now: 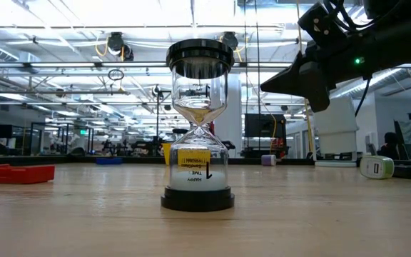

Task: Pick & Place Office items
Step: Put the pink charger adapter into the black bin, then put the black digital timer into the green bin

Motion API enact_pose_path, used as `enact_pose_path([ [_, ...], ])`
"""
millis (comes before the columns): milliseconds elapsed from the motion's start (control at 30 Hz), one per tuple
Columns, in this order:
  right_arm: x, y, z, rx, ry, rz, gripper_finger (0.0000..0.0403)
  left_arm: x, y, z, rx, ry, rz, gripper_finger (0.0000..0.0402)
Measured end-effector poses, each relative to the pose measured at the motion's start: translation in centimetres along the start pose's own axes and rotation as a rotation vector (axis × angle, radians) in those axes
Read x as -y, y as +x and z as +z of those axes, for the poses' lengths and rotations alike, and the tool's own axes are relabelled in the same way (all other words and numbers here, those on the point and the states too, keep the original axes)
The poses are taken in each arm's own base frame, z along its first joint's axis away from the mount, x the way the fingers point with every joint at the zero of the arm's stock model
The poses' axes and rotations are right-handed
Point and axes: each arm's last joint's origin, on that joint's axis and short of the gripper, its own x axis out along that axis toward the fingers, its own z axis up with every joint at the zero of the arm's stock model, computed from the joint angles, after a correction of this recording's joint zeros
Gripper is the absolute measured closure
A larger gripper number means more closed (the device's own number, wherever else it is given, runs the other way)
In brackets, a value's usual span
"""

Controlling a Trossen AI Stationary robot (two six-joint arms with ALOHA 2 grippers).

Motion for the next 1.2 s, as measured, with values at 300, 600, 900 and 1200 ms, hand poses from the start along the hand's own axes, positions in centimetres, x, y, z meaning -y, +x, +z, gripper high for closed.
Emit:
enact_pose_path([
  [300, 0.0, 0.0, 0.0, -0.001, -0.002, 0.001, 0.0402, -0.1, -1.2, 0.0, 0.159, 0.094, 0.035, 0.0389],
  [600, 0.0, 0.0, 0.0, -0.002, -0.002, 0.001, 0.0402, -0.3, -5.3, 1.1, 0.720, 0.321, 0.178, 0.0395],
  [900, 0.0, 0.0, 0.0, -0.002, 0.002, -0.001, 0.0401, -0.7, -7.0, 4.9, 1.071, 0.481, 0.326, 0.0390],
  [1200, 0.0, 0.0, 0.0, -0.002, 0.021, -0.001, 0.0401, -3.6, -5.4, 8.7, 1.372, 0.694, 0.160, 0.0383],
])
